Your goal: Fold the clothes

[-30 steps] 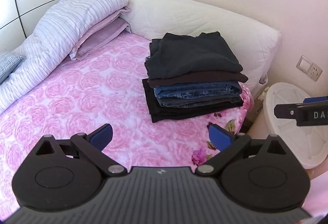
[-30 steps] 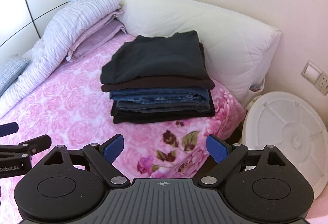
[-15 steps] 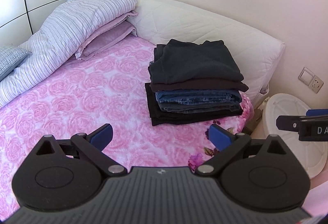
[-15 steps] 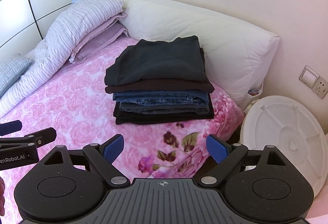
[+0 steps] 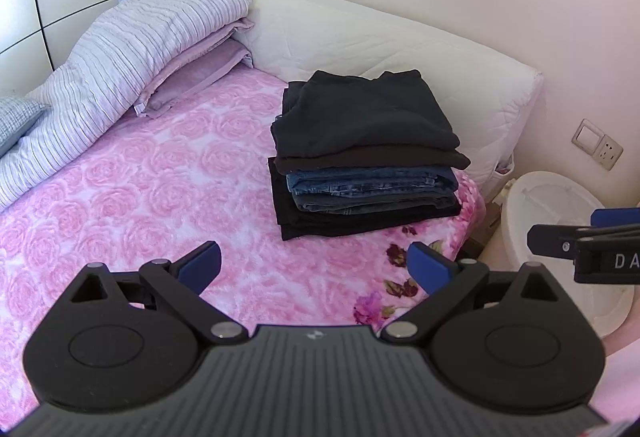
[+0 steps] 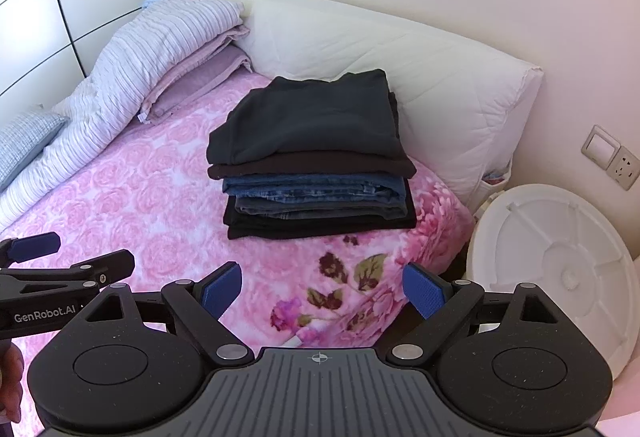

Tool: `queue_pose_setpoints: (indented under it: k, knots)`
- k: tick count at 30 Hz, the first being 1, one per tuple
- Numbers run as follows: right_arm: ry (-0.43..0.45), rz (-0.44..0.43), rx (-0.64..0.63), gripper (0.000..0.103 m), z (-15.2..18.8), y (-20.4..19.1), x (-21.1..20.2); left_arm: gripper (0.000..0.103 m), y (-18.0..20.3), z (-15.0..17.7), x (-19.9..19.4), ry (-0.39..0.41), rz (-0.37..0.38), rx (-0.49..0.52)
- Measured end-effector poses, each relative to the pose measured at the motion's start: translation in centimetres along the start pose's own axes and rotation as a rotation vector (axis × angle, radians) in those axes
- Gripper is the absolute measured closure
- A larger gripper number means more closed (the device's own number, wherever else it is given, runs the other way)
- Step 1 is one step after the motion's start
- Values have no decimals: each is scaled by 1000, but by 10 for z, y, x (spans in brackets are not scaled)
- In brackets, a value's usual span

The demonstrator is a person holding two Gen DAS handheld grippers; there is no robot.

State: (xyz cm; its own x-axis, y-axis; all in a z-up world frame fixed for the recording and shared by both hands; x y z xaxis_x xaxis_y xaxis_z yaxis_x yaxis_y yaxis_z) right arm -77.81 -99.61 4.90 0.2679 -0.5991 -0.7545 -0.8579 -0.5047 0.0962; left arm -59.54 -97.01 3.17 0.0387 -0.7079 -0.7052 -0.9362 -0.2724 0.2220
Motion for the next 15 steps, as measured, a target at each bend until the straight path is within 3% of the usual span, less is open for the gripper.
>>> queue_pose_setpoints:
  k: [15]
  knots:
    - [-10,-2,-7,12,-1,-4,2,5,-5,2,1,-6,11,5]
Point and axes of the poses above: each gripper's, at about its wrist camera, not at the fingertips, and x roughly the way its jaws point, y to its right, z to its underside, the point moved 6 cm from there along x, roughly the way its jaws point, and after that the axes turned 15 degrees about -x, right-handed, at the moved point
